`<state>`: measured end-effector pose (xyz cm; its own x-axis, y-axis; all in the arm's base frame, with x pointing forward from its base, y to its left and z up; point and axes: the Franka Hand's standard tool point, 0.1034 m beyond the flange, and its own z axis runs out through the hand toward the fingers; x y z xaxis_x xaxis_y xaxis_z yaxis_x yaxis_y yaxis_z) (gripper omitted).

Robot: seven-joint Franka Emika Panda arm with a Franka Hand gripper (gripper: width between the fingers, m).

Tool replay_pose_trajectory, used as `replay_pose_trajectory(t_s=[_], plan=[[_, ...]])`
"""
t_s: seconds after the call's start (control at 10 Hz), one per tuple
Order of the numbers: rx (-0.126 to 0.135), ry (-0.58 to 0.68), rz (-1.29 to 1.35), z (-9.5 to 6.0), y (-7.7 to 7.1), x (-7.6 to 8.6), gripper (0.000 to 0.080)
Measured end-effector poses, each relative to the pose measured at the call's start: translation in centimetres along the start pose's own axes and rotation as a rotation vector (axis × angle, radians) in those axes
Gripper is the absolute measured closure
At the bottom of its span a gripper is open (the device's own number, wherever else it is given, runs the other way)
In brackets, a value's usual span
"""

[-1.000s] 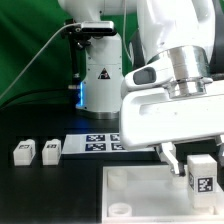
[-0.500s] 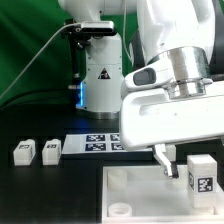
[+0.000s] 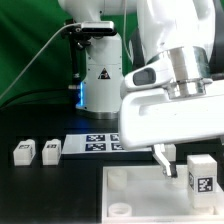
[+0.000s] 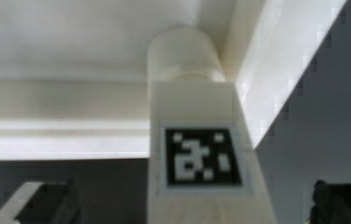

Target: Assemble one leg

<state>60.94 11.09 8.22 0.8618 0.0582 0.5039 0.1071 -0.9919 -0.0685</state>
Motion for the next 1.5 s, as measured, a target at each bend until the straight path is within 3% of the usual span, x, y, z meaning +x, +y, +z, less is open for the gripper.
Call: replay_pose_trajectory(t_s=[0.3,0.7,1.2,1.3,1.4,1.5], plan=[[0.019,-0.192,0.018,-1.3,0.7,1.4,0.015],[0.071,-0.612,0.076,-0.3,-0.4,1.4,0.015],[0.07,-0.585,0.07,0.5,-0.8,1.6,0.015],[0.069,-0.585,0.071,0.5,-0.8,1.5,0.0263],[0.069,-0.585,0.071,0.5,-0.8,1.5,0.0263],[0.069,-0.585,0.071,0.5,-0.8,1.6,0.0444]])
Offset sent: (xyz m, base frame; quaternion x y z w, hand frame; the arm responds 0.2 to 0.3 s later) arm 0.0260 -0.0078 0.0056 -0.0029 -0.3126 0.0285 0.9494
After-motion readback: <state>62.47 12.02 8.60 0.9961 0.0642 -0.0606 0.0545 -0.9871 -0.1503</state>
